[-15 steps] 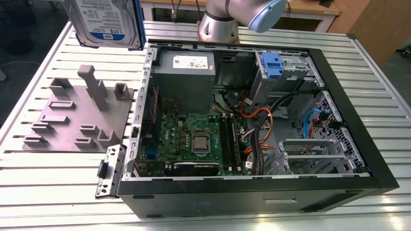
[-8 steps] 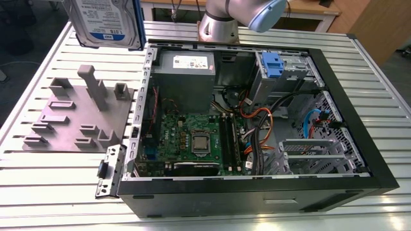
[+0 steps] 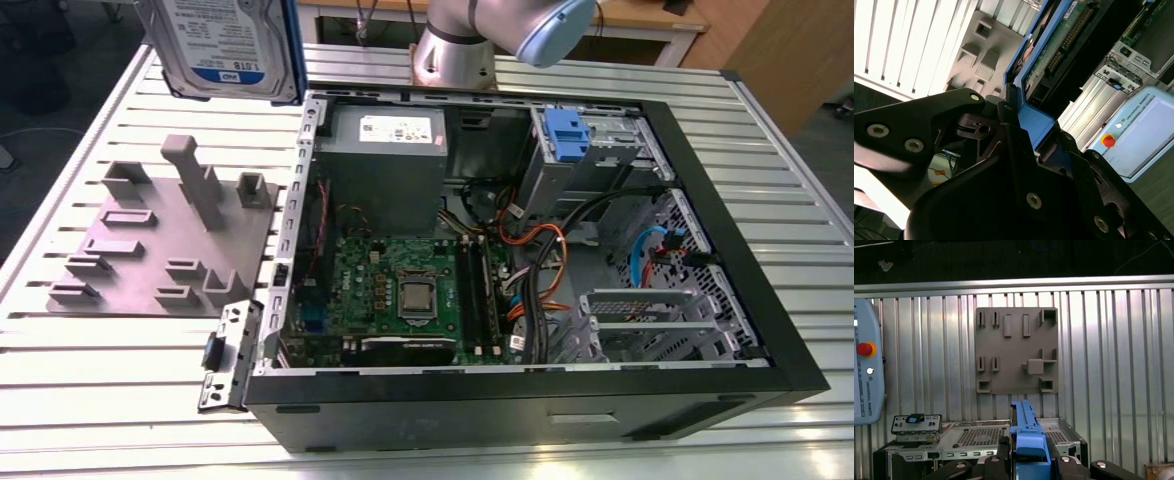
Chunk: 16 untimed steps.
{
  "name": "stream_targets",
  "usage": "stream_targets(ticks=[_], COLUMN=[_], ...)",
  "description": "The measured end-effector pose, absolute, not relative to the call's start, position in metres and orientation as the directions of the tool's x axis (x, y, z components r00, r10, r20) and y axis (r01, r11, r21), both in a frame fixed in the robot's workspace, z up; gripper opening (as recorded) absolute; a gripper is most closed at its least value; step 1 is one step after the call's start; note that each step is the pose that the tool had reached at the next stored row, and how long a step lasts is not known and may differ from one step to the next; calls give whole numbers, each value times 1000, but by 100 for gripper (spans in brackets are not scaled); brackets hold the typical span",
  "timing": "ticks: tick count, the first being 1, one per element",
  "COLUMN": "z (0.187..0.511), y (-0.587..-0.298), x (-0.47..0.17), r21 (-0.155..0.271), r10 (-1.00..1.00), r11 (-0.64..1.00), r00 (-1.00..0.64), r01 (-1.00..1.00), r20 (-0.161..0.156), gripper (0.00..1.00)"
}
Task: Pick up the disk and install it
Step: 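Pick up the disk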
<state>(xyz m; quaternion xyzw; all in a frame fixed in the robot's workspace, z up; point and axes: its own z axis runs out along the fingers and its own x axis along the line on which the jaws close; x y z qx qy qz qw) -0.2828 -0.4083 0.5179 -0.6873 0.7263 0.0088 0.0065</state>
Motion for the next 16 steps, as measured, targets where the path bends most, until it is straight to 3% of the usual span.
stream_targets(ticks=[16], z=[518], y=[-408], x=[-280], r21=[4], r10=[-998], r11=[55], r00=[-55], r01=[-998], r20=[-22], gripper=[36])
